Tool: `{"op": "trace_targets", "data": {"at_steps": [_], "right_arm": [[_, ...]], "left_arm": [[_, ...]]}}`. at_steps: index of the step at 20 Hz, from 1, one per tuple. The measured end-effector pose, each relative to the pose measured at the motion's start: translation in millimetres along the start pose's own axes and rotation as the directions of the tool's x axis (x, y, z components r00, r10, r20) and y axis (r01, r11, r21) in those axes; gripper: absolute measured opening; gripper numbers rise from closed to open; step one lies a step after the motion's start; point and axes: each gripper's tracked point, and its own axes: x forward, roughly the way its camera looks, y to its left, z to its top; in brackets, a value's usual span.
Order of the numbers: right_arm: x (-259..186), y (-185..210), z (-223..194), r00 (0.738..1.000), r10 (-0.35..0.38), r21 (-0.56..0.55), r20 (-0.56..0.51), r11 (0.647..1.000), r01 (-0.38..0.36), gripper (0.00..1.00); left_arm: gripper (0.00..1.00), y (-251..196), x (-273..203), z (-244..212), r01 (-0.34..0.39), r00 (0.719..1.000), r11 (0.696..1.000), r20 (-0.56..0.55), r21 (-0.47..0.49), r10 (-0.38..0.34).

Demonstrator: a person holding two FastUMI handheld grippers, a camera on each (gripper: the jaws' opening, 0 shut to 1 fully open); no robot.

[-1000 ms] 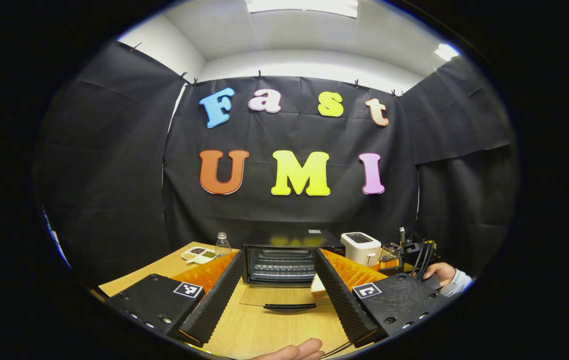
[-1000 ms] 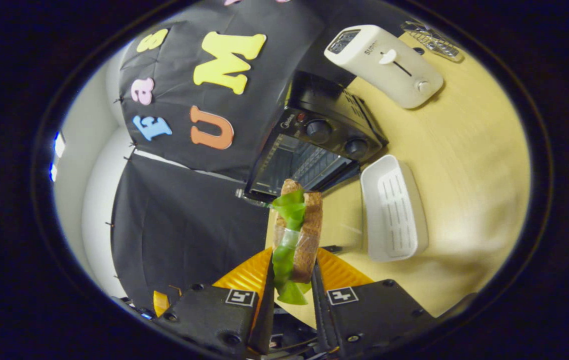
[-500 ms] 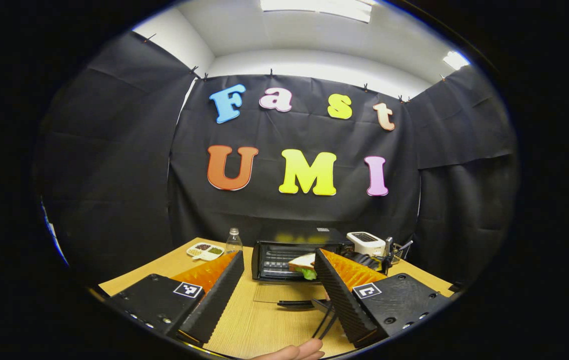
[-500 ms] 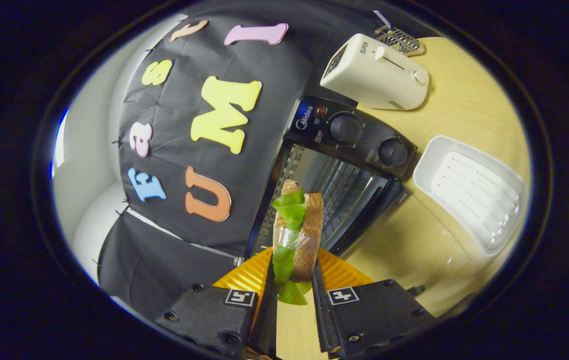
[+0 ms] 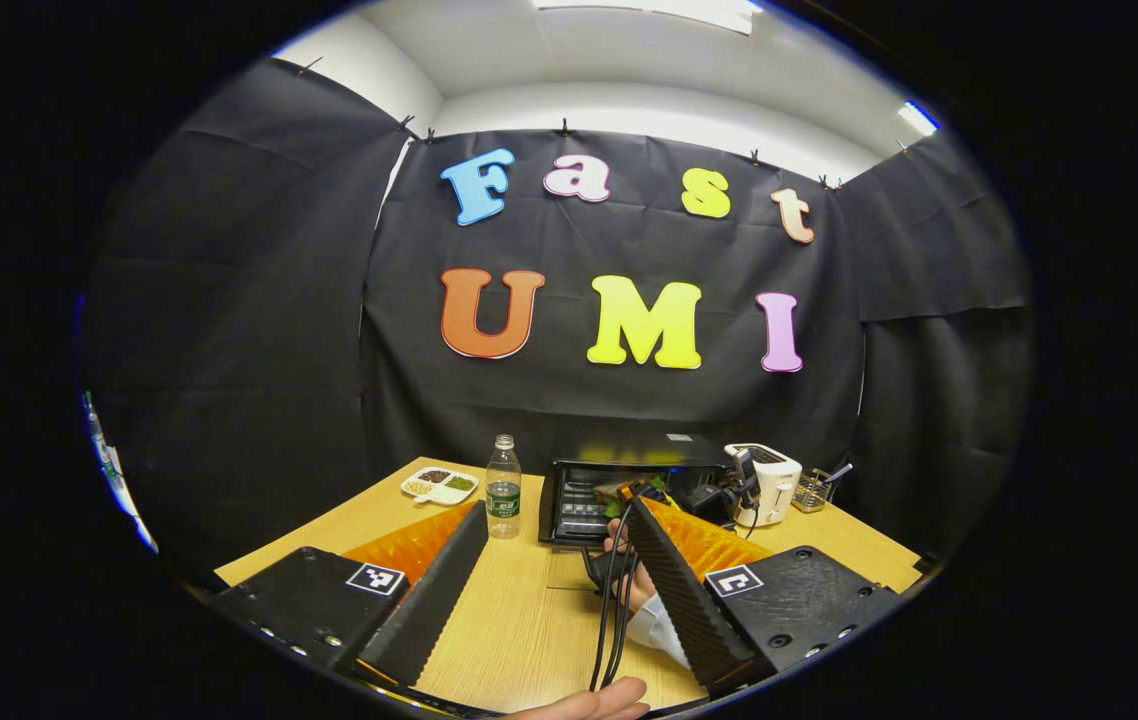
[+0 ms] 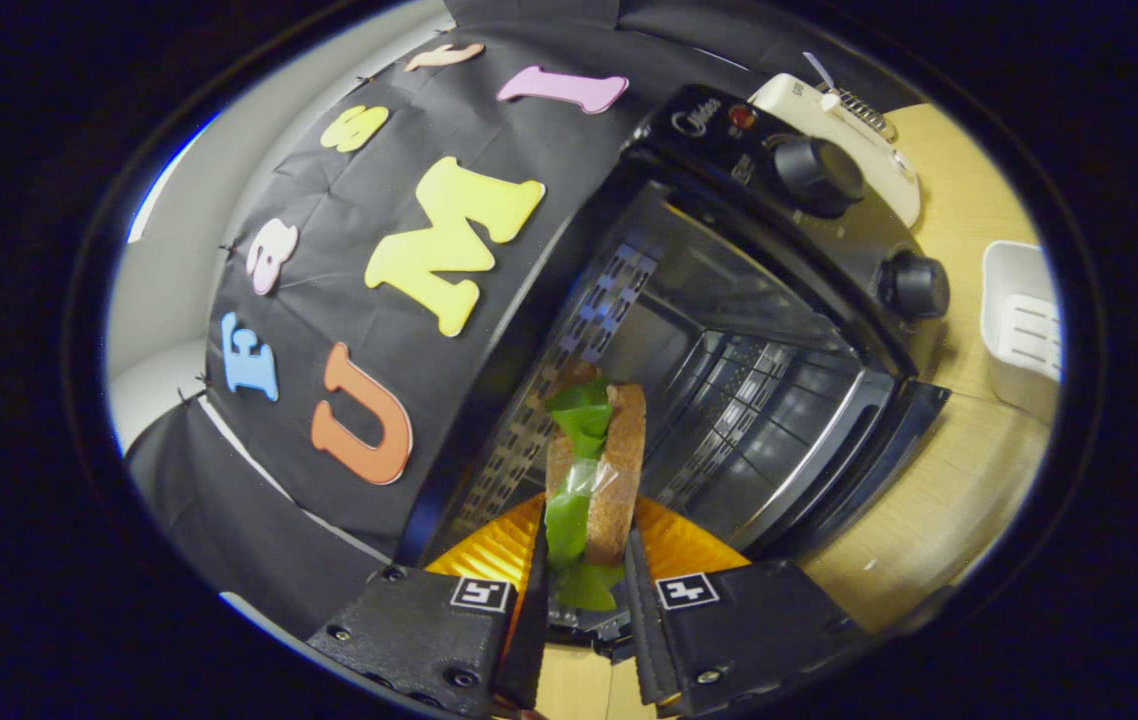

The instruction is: Open the electric oven with the left hand, put the food in, and close the electric oven.

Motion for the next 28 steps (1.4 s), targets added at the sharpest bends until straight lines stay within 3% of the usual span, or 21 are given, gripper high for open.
{"op": "trace_targets", "data": {"at_steps": [3, 9, 14, 16, 17, 18, 19, 20, 21, 22, 25, 28], "right_arm": [[20.1, -8.0, -2.1, 1.0, -0.02, 0.04, -0.005, 0.999, 0.02, 0.4], [20.9, -8.1, -3.6, 0.999, -0.039, -0.01, -0.002, 0.999, 0.039, 0.43], [16.5, -10.7, -7.5, 0.993, -0.114, -0.168, -0.017, 0.98, 0.11, 0.48], [15.3, -10.7, -10.1, 0.988, -0.151, -0.248, -0.023, 0.958, 0.14, 0.55], [15.4, -9.0, -11.3, 0.986, -0.163, -0.293, -0.03, 0.945, 0.147, 0.6], [17.8, -8.1, -15.2, 0.982, -0.184, -0.348, -0.043, 0.924, 0.158, 0.49], [19.2, -8.3, -16.3, 0.977, -0.206, -0.4, -0.055, 0.901, 0.167, 0.69], [15.8, -7.0, -18.2, 0.975, -0.213, -0.441, -0.063, 0.882, 0.164, 0.7], [14.5, -4.9, -17.3, 0.974, -0.216, -0.475, -0.064, 0.865, 0.161, 0.62], [11.8, -4.6, -14.9, 0.972, -0.226, -0.518, -0.06, 0.839, 0.163, 0.72], [9.5, -9.0, -18.0, 0.954, -0.289, -0.658, -0.078, 0.734, 0.168, 0.79], [2.8, -11.5, -23.8, 0.918, -0.364, -0.757, -0.155, 0.642, 0.126, 0.81]], "left_arm": [[0.94, 7.3, 1.9, -1.1, -0.009, 1.0, 1.0, 0.004, 0.012, 0.009], [0.94, 11.0, 12.0, -15.5, -0.002, 0.999, 0.999, -0.034, -0.036, 0.001], [0.94, 12.4, 11.6, -15.5, 0.0, 1.0, 0.999, -0.027, -0.043, -0.001], [0.93, 16.0, 10.3, -14.0, -0.013, 1.0, 0.999, -0.022, -0.03, 0.013], [0.93, 15.4, 9.5, -13.6, -0.01, 1.0, 1.0, -0.02, -0.027, 0.01], [0.93, 13.9, 8.8, -13.2, -0.006, 1.0, 1.0, -0.02, -0.026, 0.006], [0.93, 13.8, 7.9, -13.3, -0.004, 1.0, 1.0, -0.02, -0.024, 0.004], [0.93, 14.3, 6.4, -13.7, -0.006, 1.0, 1.0, -0.019, -0.021, 0.006], [0.93, 15.8, 4.9, -12.7, -0.012, 1.0, 1.0, -0.015, -0.018, 0.012], [0.93, 17.6, 5.2, -11.9, -0.017, 1.0, 1.0, -0.014, -0.016, 0.017], [0.93, 20.5, 1.2, -10.4, -0.025, 1.0, 1.0, -0.007, -0.019, 0.025], [0.93, 25.4, -0.6, -10.6, -0.043, 0.999, 0.999, -0.005, 0.001, 0.043]]}}
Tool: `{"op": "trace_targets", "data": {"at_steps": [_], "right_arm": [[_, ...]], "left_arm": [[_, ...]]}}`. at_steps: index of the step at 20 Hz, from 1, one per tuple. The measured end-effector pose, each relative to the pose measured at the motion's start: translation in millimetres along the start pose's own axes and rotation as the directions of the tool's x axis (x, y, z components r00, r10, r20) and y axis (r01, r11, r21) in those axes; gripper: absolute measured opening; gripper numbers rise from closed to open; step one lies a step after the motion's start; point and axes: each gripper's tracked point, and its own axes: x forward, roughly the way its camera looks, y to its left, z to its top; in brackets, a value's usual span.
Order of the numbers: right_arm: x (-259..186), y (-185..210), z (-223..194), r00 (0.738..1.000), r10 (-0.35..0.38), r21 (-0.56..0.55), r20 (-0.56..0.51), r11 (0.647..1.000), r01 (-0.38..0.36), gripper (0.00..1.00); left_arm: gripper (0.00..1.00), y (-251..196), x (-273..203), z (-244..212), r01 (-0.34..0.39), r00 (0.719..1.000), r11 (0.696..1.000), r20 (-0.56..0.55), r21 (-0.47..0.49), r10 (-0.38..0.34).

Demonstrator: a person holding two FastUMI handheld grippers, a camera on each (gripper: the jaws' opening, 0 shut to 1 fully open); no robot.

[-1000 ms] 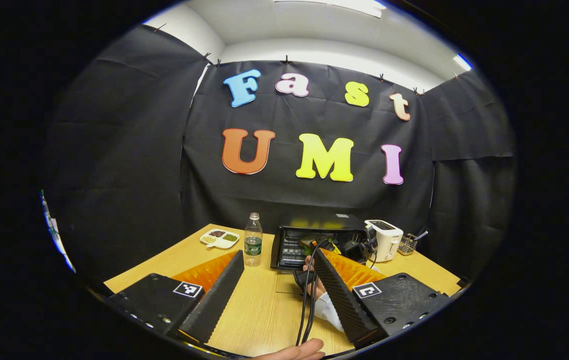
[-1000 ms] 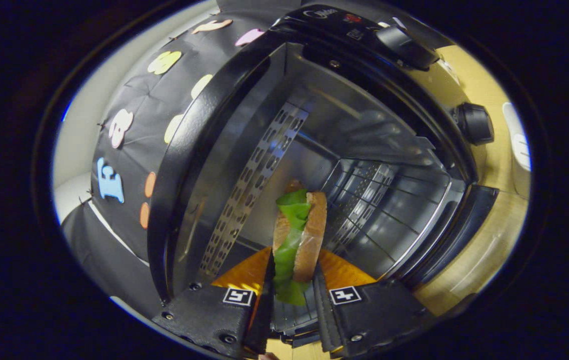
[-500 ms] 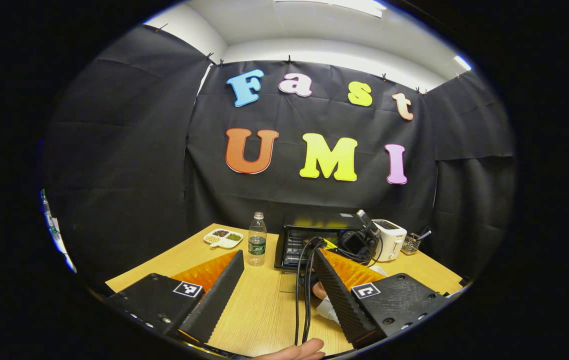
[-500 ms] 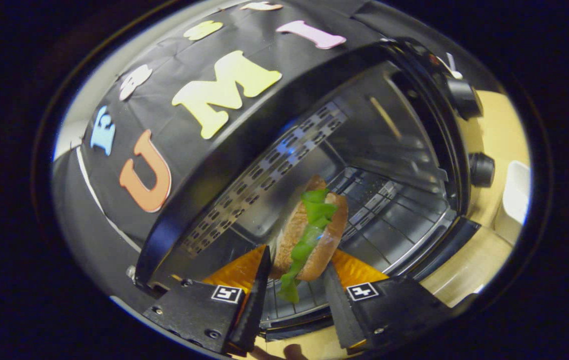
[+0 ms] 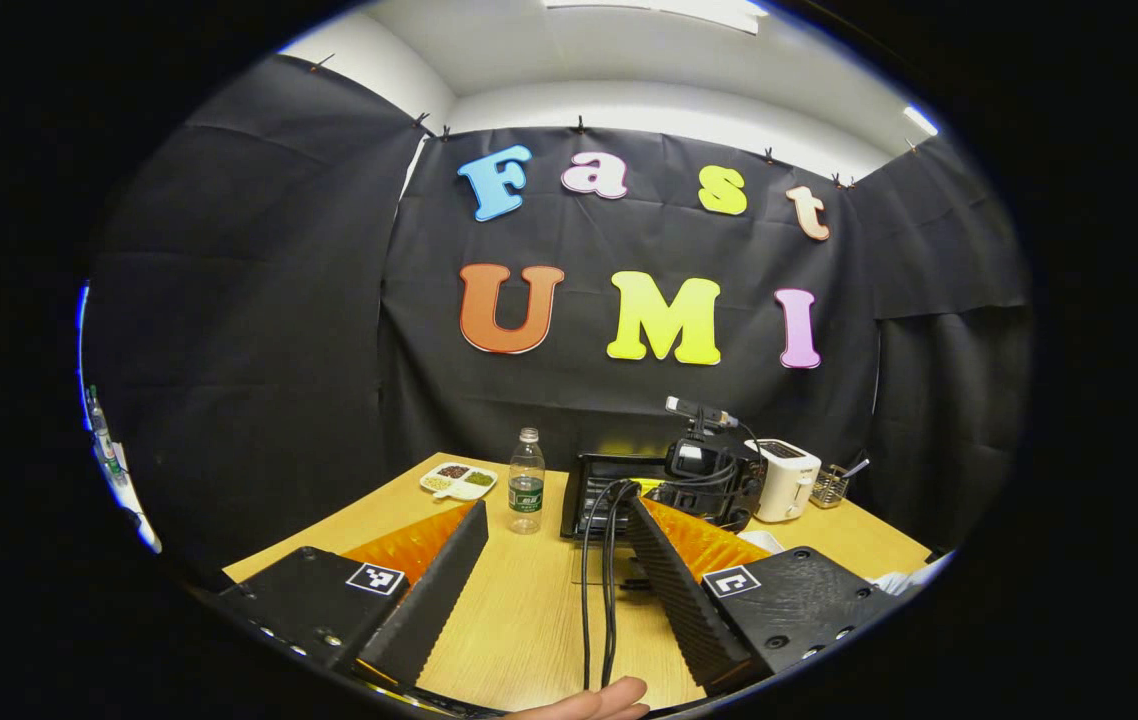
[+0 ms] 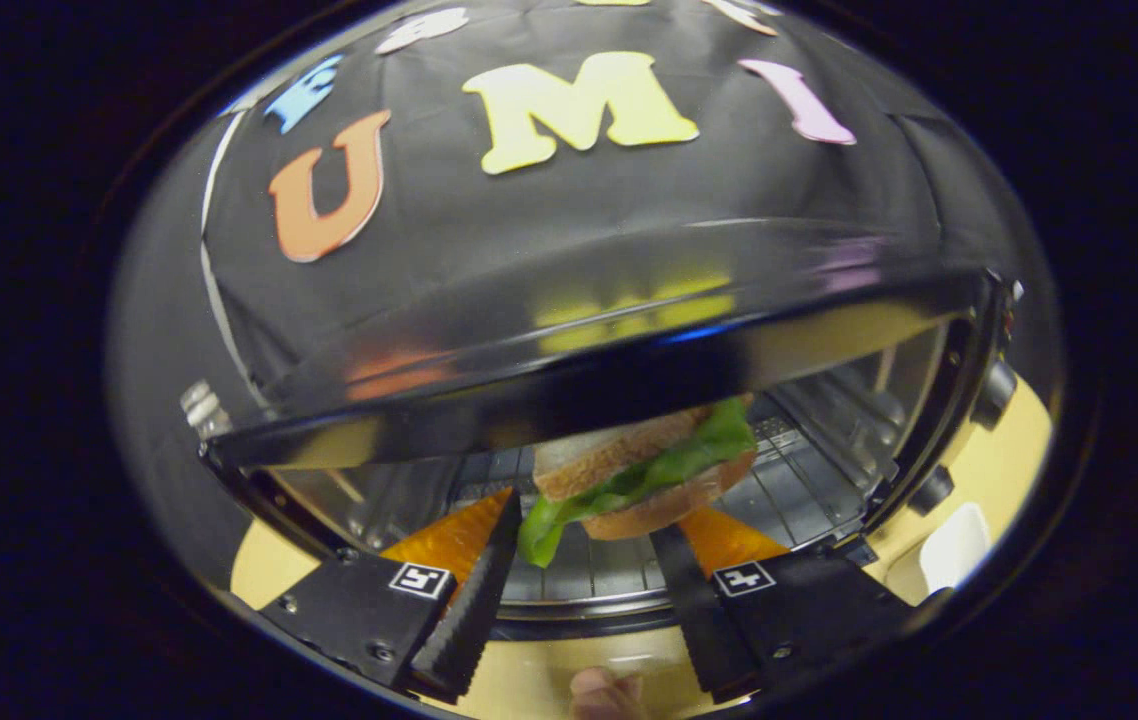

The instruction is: Open the electric oven with the left hand, put the food in, and close the electric oven.

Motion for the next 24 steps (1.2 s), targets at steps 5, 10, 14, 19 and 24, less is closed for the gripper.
{"op": "trace_targets", "data": {"at_steps": [5, 10, 14, 19, 24], "right_arm": [[-17.1, 11.5, -8.2, 0.99, 0.048, -0.1, -0.131, 0.993, -0.061, 0.82], [-42.1, 14.8, -24.3, 0.966, 0.105, -0.095, -0.235, 0.987, -0.13, 0.83], [-76.0, 10.4, -16.2, 0.962, 0.153, -0.078, -0.225, 0.982, -0.174, 0.82], [-136.3, -6.6, 12.8, 0.97, 0.21, -0.065, -0.125, 0.973, -0.219, 0.82], [-219.9, -49.1, 55.5, 0.971, 0.228, -0.094, 0.071, 0.971, -0.221, 0.82]], "left_arm": [[0.93, 0.3, -4.4, 0.7, -0.007, 1.0, 1.0, 0.004, 0.0, 0.007], [0.93, 8.6, -1.9, -2.0, -0.043, 0.999, 0.999, -0.009, -0.003, 0.043], [0.93, 10.8, 0.9, -4.2, -0.053, 0.998, 0.999, -0.024, -0.012, 0.053], [0.93, 1.4, 10.7, -9.7, -0.039, 0.998, 0.999, -0.048, 0.0, 0.038], [0.93, -16.7, 28.1, -17.5, -0.017, 0.997, 1.0, -0.077, 0.018, 0.019]]}}
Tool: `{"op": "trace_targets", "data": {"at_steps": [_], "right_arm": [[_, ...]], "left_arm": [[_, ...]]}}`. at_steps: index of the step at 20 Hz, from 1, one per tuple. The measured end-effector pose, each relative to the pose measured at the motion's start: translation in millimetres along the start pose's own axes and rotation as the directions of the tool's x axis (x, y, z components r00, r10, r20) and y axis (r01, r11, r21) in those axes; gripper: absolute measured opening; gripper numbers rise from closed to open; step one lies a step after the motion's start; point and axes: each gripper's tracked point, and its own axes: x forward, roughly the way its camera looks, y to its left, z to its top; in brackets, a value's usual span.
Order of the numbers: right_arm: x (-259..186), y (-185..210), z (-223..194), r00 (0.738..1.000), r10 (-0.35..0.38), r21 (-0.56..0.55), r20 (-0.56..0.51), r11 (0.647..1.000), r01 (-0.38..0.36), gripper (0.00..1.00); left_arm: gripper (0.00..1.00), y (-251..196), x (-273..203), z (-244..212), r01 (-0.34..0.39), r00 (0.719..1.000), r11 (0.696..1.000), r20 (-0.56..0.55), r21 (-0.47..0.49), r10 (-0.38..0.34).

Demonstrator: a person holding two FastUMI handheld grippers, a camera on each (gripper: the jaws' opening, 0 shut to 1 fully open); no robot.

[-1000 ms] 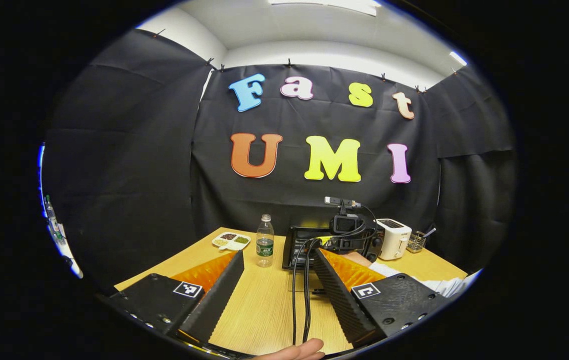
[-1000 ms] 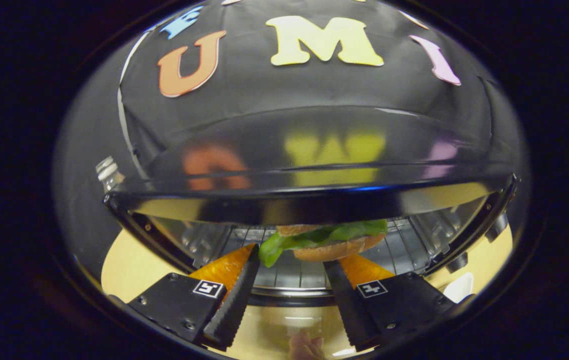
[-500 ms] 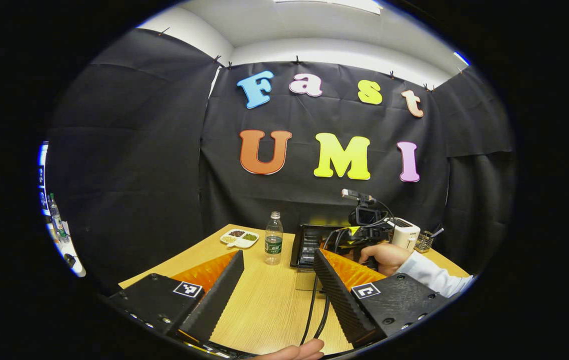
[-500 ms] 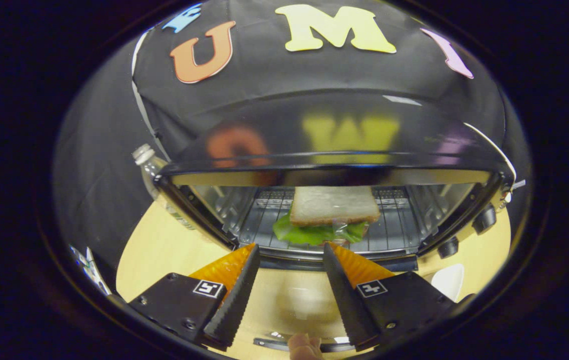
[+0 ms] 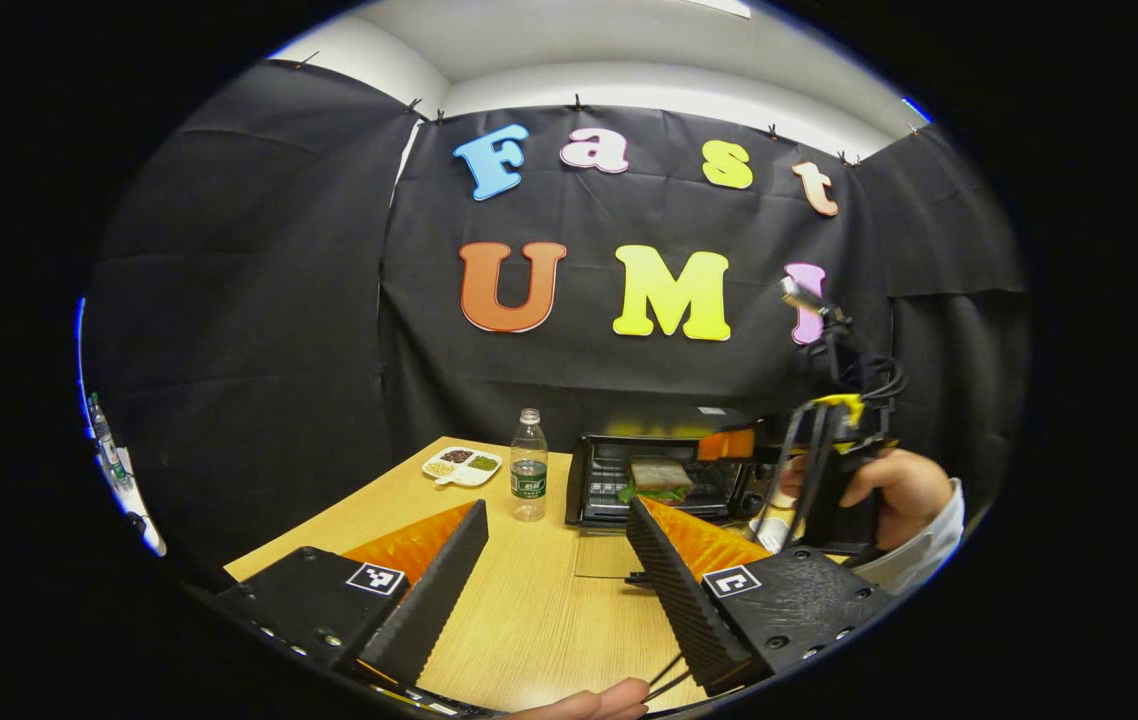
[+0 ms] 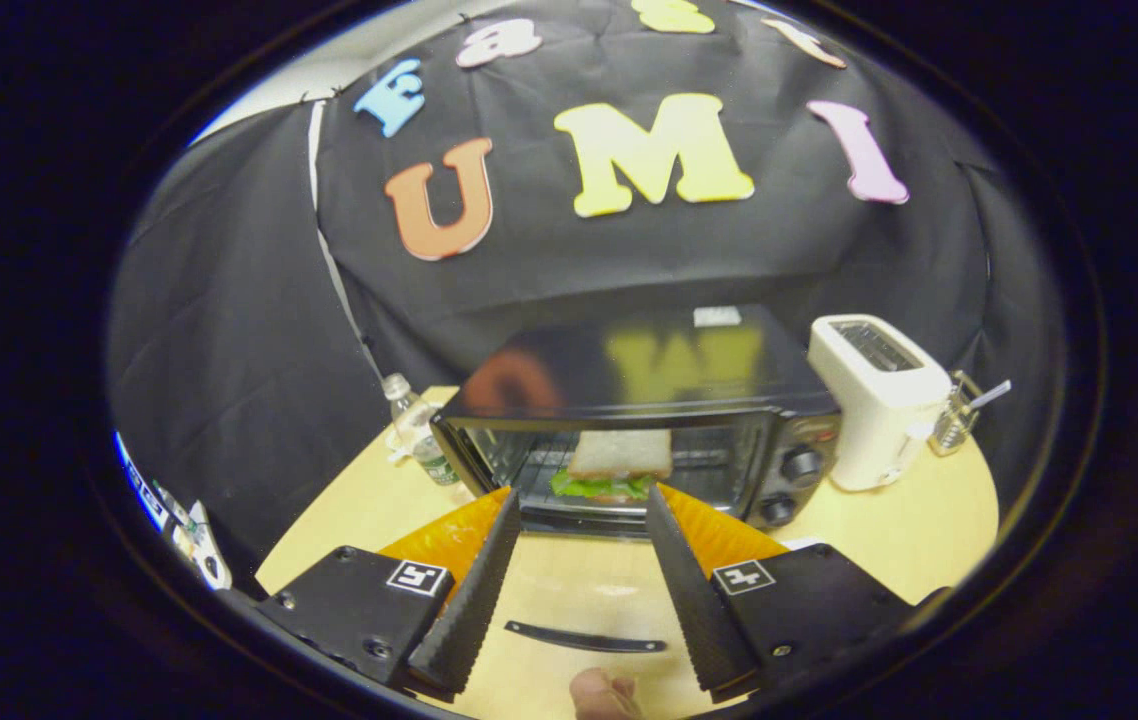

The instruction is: Open the electric oven with the left hand, put the food in, and close the electric oven.

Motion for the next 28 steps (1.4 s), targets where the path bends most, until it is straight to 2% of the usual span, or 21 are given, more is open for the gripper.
{"op": "trace_targets", "data": {"at_steps": [2, 6, 7, 8, 9, 11, 12, 13, 15, 16, 17, 18, 19, 20, 21, 23, 24, 25, 26, 27, 28], "right_arm": [[-38.3, -21.9, 21.5, 0.992, -0.038, -0.016, 0.124, 0.999, 0.04, 0.82], [-111.0, -72.0, 49.5, 0.939, -0.141, -0.037, 0.315, 0.986, 0.161, 0.82], [-127.3, -81.4, 56.4, 0.925, -0.153, -0.037, 0.348, 0.983, 0.177, 0.75], [-145.3, -90.2, 62.7, 0.907, -0.162, -0.041, 0.389, 0.98, 0.193, 0.82], [-161.9, -96.0, 71.0, 0.889, -0.16, -0.048, 0.429, 0.979, 0.2, 0.82], [-192.4, -112.4, 81.1, 0.848, -0.18, -0.062, 0.498, 0.968, 0.242, 0.82], [-204.4, -118.2, 81.2, 0.837, -0.188, -0.074, 0.515, 0.962, 0.261, 0.82], [-213.6, -122.2, 81.0, 0.827, -0.19, -0.088, 0.529, 0.957, 0.276, 0.75], [-226.3, -128.8, 81.1, 0.809, -0.177, -0.11, 0.561, 0.952, 0.285, 0.77], [-233.2, -138.7, 82.7, 0.795, -0.189, -0.099, 0.577, 0.95, 0.297, 0.85], [-238.2, -148.4, 82.4, 0.784, -0.198, -0.081, 0.589, 0.95, 0.301, 0.85], [-242.1, -158.2, 76.3, 0.782, -0.216, -0.055, 0.585, 0.951, 0.304, 0.85], [-241.8, -167.9, 70.0, 0.792, -0.232, -0.036, 0.565, 0.952, 0.305, 0.86], [-241.7, -176.6, 65.8, 0.795, -0.234, -0.023, 0.559, 0.955, 0.297, 0.89], [-244.5, -183.8, 65.8, 0.79, -0.244, -0.006, 0.562, 0.954, 0.299, 0.96], [-245.8, -201.1, 63.2, 0.784, -0.279, 0.009, 0.554, 0.944, 0.329, 0.96], [-247.3, -204.1, 62.2, 0.786, -0.281, 0.006, 0.55, 0.943, 0.332, 0.96], [-246.2, -204.1, 62.2, 0.792, -0.27, 0.001, 0.548, 0.947, 0.322, 0.89], [-245.1, -199.7, 63.2, 0.794, -0.248, -0.006, 0.555, 0.954, 0.301, 0.97], [-245.0, -197.1, 64.1, 0.797, -0.229, -0.01, 0.558, 0.959, 0.282, 0.89], [-242.2, -199.6, 62.0, 0.801, -0.221, -0.008, 0.556, 0.963, 0.271, 0.97]], "left_arm": [[0.93, -9.3, 12.0, -6.1, 0.015, 1.0, 1.0, -0.015, 0.004, -0.015], [0.93, -28.3, 39.5, -30.3, 0.039, 0.996, 0.999, -0.078, 0.006, -0.038], [0.93, -35.2, 46.7, -38.8, 0.046, 0.994, 0.999, -0.098, 0.005, -0.045], [0.93, -42.0, 52.0, -47.3, 0.055, 0.991, 0.998, -0.124, 0.001, -0.055], [0.93, -50.9, 57.8, -57.5, 0.07, 0.987, 0.998, -0.148, -0.005, -0.07], [0.93, -69.6, 69.5, -81.1, 0.1, 0.974, 0.995, -0.202, -0.008, -0.099], [0.93, -78.8, 75.8, -93.9, 0.11, 0.967, 0.994, -0.232, -0.006, -0.108], [0.93, -87.8, 81.1, -109.0, 0.122, 0.957, 0.993, -0.266, -0.004, -0.118], [0.93, -104.2, 86.6, -138.7, 0.148, 0.934, 0.989, -0.329, 0.002, -0.139], [0.93, -110.0, 89.2, -151.6, 0.158, 0.924, 0.987, -0.354, 0.009, -0.144], [0.93, -113.6, 91.3, -164.1, 0.16, 0.913, 0.987, -0.383, 0.016, -0.142], [0.93, -115.4, 91.8, -174.6, 0.158, 0.902, 0.987, -0.409, 0.019, -0.137], [0.93, -117.9, 92.9, -184.3, 0.159, 0.891, 0.987, -0.433, 0.019, -0.135], [0.93, -121.9, 93.1, -191.3, 0.163, 0.883, 0.986, -0.449, 0.018, -0.138], [0.94, -126.7, 95.2, -196.4, 0.17, 0.875, 0.985, -0.463, 0.018, -0.143], [0.93, -134.0, 97.9, -203.9, 0.194, 0.858, 0.981, -0.488, 0.02, -0.16], [0.94, -138.4, 100.4, -209.5, 0.198, 0.849, 0.98, -0.503, 0.021, -0.161], [0.93, -140.4, 105.1, -213.3, 0.197, 0.844, 0.98, -0.514, 0.032, -0.153], [0.93, -142.1, 108.9, -216.8, 0.2, 0.838, 0.979, -0.524, 0.042, -0.149], [0.93, -143.9, 112.1, -220.6, 0.2, 0.83, 0.978, -0.538, 0.049, -0.143], [0.93, -143.4, 115.6, -225.3, 0.194, 0.823, 0.979, -0.552, 0.054, -0.133]]}}
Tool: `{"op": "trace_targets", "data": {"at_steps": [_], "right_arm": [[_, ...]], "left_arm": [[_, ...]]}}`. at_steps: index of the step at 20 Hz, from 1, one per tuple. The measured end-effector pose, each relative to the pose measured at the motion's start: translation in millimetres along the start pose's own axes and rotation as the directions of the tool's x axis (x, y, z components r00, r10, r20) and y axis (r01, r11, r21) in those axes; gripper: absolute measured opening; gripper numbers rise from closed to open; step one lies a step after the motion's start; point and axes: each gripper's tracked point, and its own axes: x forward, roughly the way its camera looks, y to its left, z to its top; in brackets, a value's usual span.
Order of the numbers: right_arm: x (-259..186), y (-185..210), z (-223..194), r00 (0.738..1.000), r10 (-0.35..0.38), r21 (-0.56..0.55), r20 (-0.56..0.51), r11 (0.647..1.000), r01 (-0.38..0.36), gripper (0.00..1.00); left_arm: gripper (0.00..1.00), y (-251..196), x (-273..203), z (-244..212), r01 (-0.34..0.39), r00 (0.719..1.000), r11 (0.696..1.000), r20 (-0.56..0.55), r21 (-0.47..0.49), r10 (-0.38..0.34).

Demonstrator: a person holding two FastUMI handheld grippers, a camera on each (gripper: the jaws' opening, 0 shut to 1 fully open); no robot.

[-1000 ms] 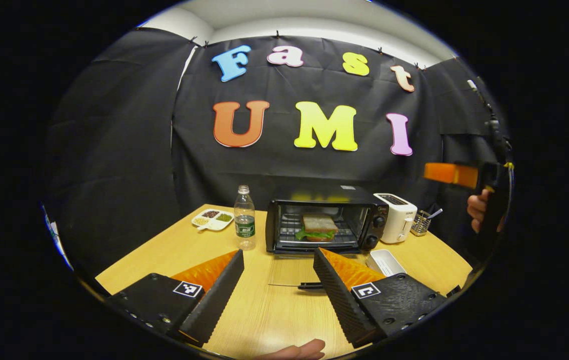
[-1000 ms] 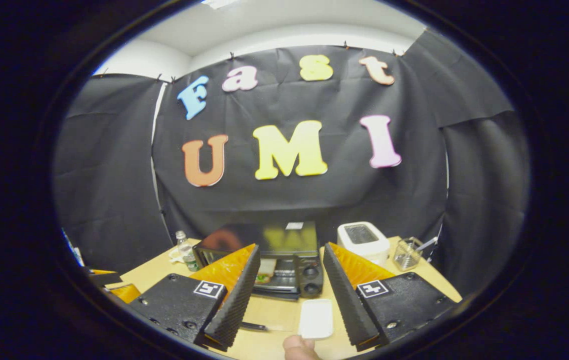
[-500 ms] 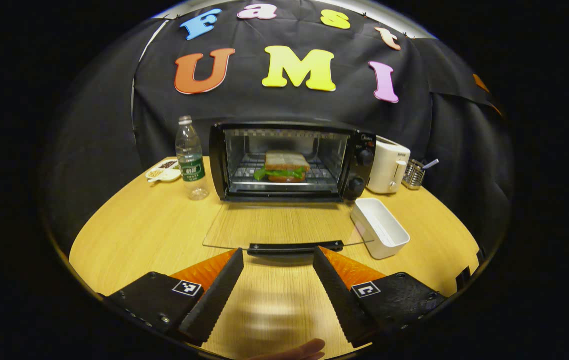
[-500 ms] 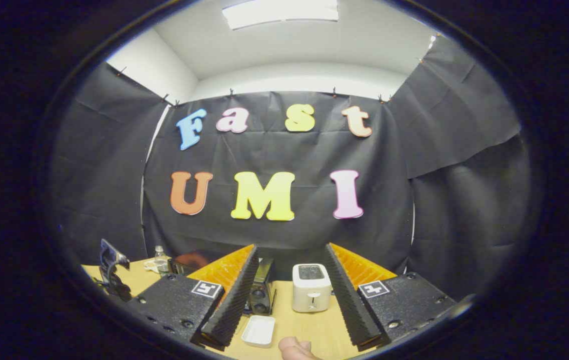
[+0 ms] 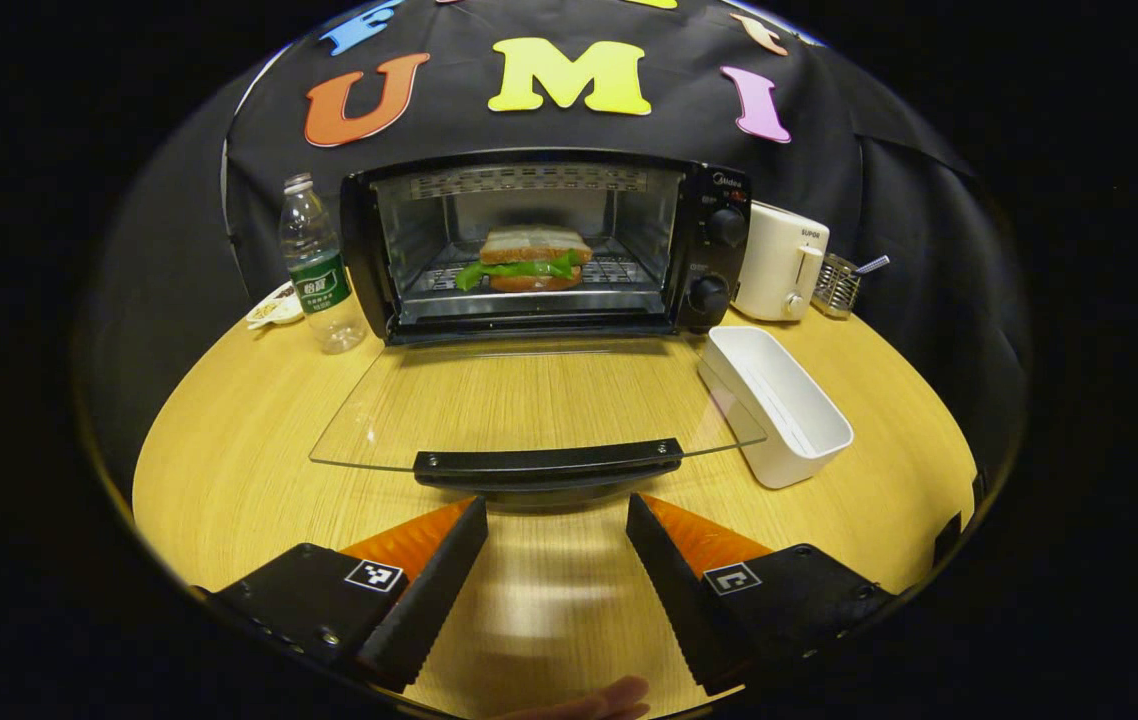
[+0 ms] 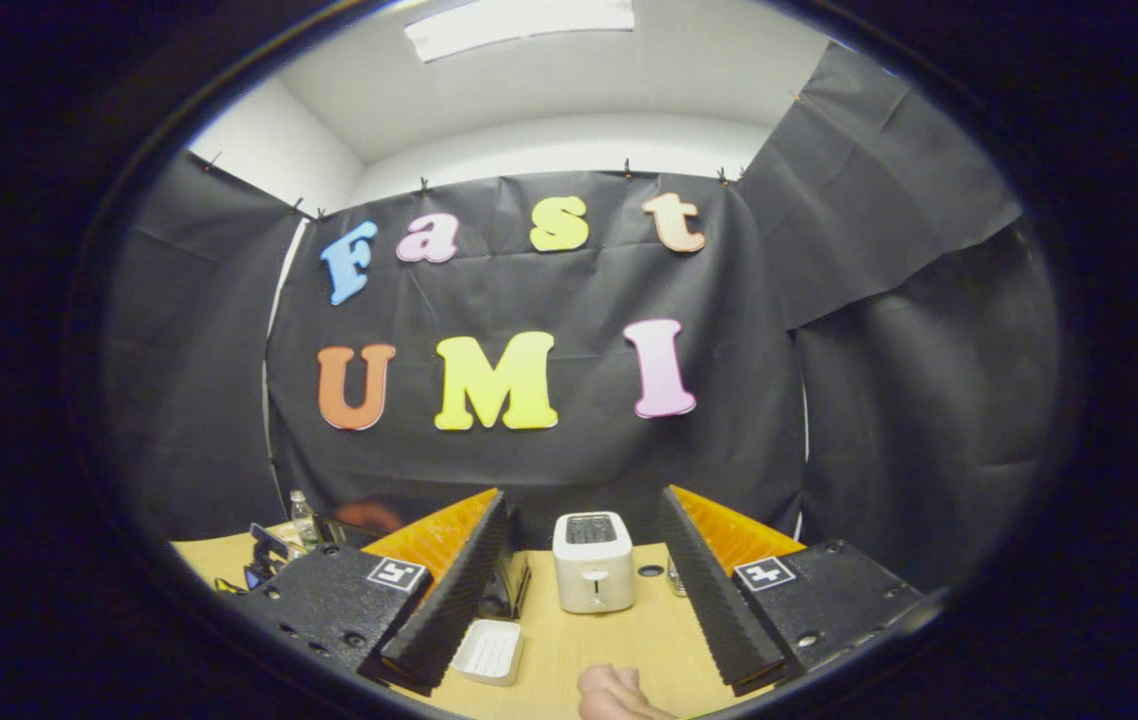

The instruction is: Open the electric oven with the left hand, put the food in, and close the electric oven.

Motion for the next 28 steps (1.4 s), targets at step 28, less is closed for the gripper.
{"op": "trace_targets", "data": {"at_steps": [28], "right_arm": [[-1.2, -22.4, -20.6, 0.998, -0.04, 0.019, -0.056, 0.999, 0.041, 0.98]], "left_arm": [[0.95, 7.2, 5.9, 105.6, -0.002, 0.985, 0.999, 0.172, -0.049, 0.01]]}}
